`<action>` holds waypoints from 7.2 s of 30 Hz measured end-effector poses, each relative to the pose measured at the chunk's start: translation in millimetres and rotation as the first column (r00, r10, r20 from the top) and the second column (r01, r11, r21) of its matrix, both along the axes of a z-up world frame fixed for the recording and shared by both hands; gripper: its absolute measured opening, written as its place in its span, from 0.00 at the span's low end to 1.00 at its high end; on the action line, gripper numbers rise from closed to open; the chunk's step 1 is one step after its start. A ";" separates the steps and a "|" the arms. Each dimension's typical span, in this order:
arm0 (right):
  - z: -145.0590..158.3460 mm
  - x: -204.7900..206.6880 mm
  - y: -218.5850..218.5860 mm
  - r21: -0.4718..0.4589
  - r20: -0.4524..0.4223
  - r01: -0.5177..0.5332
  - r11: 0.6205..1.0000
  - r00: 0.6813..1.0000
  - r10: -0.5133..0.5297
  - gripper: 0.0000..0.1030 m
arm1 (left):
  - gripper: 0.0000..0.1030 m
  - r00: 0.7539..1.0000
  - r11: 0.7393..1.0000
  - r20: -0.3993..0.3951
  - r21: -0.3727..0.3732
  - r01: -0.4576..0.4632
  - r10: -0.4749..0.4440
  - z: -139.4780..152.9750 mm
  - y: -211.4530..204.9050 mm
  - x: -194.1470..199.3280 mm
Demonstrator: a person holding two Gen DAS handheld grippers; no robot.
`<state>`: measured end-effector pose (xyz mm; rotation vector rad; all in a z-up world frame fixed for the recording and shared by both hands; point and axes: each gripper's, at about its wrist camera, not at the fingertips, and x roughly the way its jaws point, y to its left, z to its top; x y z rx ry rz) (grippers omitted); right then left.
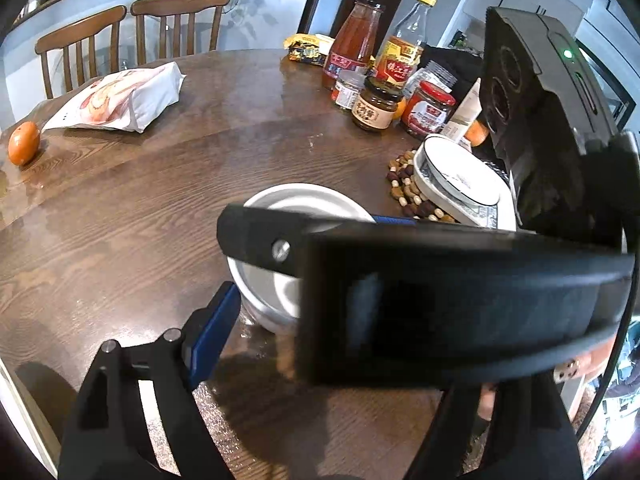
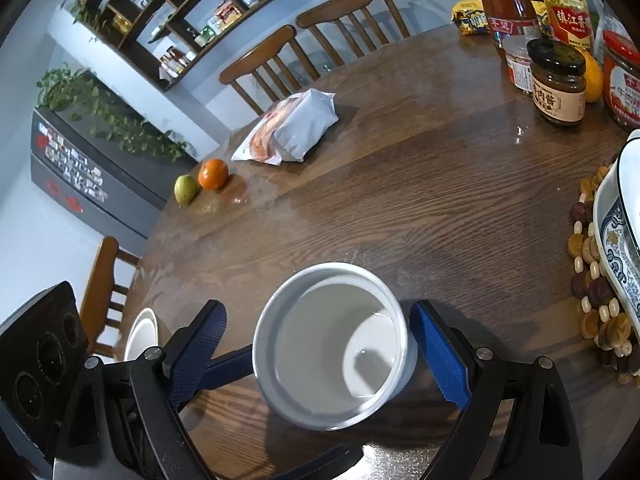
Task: Organize plates and bowls
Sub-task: 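Lift the ramekin with the right gripper and carry it over the nested bowls, then lower the ramekin into the nested white bowls and open the right gripper, then grasp the rim of the nested white bowl stack with the right gripper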
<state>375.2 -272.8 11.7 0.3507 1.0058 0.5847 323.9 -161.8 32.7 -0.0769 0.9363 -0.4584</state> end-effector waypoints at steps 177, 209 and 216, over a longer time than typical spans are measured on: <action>63.4 -99.3 213.8 -0.176 0.100 -0.218 0.960 0.966 0.238 0.86 | 0.80 0.924 0.917 0.018 -0.133 -0.376 0.381 48.5 262.7 -117.7; 14.4 -76.6 214.4 -0.082 -0.128 -0.200 0.976 0.974 0.188 0.89 | 0.88 0.924 0.903 -0.118 -0.199 -0.380 0.363 8.9 273.0 -112.4; 2.3 -73.8 218.6 -0.076 -0.184 -0.210 0.975 0.964 0.193 0.89 | 0.89 0.924 0.910 -0.145 -0.177 -0.376 0.353 -0.4 269.1 -107.6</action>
